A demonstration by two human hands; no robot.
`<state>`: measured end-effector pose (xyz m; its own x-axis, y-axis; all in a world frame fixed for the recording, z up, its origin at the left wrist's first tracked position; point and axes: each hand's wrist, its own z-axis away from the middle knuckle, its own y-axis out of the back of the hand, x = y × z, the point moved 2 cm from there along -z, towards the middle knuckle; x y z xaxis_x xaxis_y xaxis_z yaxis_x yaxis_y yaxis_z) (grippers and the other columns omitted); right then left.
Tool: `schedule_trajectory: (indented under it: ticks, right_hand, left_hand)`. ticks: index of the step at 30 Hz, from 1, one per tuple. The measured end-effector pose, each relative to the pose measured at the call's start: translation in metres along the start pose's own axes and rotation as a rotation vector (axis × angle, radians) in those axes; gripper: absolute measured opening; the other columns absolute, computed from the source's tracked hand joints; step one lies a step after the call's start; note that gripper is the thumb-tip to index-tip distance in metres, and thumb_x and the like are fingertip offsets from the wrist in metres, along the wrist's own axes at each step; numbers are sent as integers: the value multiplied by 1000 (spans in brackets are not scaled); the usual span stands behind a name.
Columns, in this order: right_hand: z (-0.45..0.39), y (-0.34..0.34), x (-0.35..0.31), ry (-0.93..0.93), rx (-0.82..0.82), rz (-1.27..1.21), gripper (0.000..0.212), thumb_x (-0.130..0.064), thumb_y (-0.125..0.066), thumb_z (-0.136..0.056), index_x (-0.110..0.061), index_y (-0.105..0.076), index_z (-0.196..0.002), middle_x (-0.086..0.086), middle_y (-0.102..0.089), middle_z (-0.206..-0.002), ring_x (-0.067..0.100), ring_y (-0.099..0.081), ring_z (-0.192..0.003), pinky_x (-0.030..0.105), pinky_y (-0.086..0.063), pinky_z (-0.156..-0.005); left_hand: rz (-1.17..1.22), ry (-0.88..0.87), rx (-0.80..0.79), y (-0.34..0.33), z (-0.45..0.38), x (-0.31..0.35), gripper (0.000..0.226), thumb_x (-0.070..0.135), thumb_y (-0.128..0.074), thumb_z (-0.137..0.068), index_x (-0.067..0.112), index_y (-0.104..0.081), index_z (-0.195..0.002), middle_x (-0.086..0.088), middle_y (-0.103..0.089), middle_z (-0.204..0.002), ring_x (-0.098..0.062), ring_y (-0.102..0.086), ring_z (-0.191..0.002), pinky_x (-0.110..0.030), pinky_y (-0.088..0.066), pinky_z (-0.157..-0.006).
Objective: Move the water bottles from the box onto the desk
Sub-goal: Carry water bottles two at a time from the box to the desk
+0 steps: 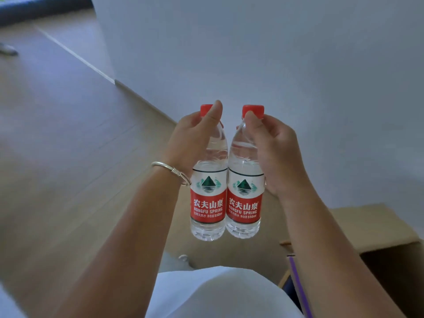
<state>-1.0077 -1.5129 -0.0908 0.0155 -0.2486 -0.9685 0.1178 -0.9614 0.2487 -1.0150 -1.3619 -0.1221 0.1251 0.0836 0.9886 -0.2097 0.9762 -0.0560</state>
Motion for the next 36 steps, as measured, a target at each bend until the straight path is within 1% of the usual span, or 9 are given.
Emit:
schedule_trajectory:
  ticks: [4,9,12,15,19,23,26,31,36]
  right_hand:
    - [-20,-72,-5,-7,-153,-23,29,-42,-59,-95,-15,-69,-87,-3,-74,-80,13,-73,-76,39,-61,-80]
    - [-43,-152,-8,-2,-355,-5,26,-41,-57,-96,-21,-69,-86,-10,-73,-75,4,-71,-72,14,-55,-64]
    - [-61,-192,-7,2,-464,-3,26,-41,-56,-96,-20,-69,-86,-12,-71,-73,0,-69,-70,10,-51,-59]
    - [-90,-233,-1,-26,-571,-7,27,-40,-57,-96,-19,-69,-86,-10,-71,-72,1,-68,-69,13,-54,-63]
    - [-138,-282,3,-56,-695,-34,27,-38,-57,-96,-17,-70,-85,-3,-73,-77,7,-69,-70,18,-57,-66]
    - [-197,-332,-5,-54,-825,-83,30,-35,-58,-97,-10,-68,-83,12,-68,-78,20,-66,-71,37,-58,-72]
    - [-235,-365,-12,-56,-902,-100,30,-33,-58,-98,-7,-67,-84,6,-68,-75,19,-67,-70,34,-58,-70]
    - [-277,-418,-24,-45,-1000,-68,35,-34,-57,-98,-1,-68,-93,20,-69,-88,27,-69,-76,27,-59,-68]
    - [-293,-490,-32,-85,-1148,-81,28,-33,-58,-98,-14,-67,-80,11,-66,-79,28,-64,-73,52,-56,-79]
  left_hand:
    - [51,32,159,69,2,-12,46,60,-56,-90,19,-67,-72,-3,-70,-79,-26,-71,-84,-56,-58,-81]
    - [21,42,381,143,0,-25,55,63,-54,-89,24,-62,-51,3,-67,-75,-32,-68,-86,-57,-55,-87]
    - [90,88,502,173,-6,-30,46,57,-57,-89,19,-64,-65,5,-67,-69,-18,-71,-80,-49,-61,-77]
    - [108,121,616,203,-26,-42,50,65,-61,-77,16,-65,-71,3,-69,-67,-17,-70,-78,-51,-61,-77]
    - [83,148,736,238,-63,-52,49,58,-59,-89,22,-61,-55,1,-68,-69,-22,-70,-75,-52,-60,-80]
    - [129,164,832,270,-111,-47,51,52,-55,-94,18,-59,-57,1,-67,-76,-20,-68,-74,-43,-61,-73]
    - [137,173,914,287,-140,-41,52,47,-52,-97,11,-50,-59,-2,-64,-82,-18,-66,-77,-35,-59,-65]
    - [205,171,1011,321,-175,-33,48,42,-51,-99,10,-52,-64,-3,-59,-74,-14,-64,-71,-33,-59,-62]
    - [199,159,1143,378,-191,-28,51,42,-51,-99,-7,-60,-86,-2,-57,-69,-16,-64,-73,-29,-59,-61]
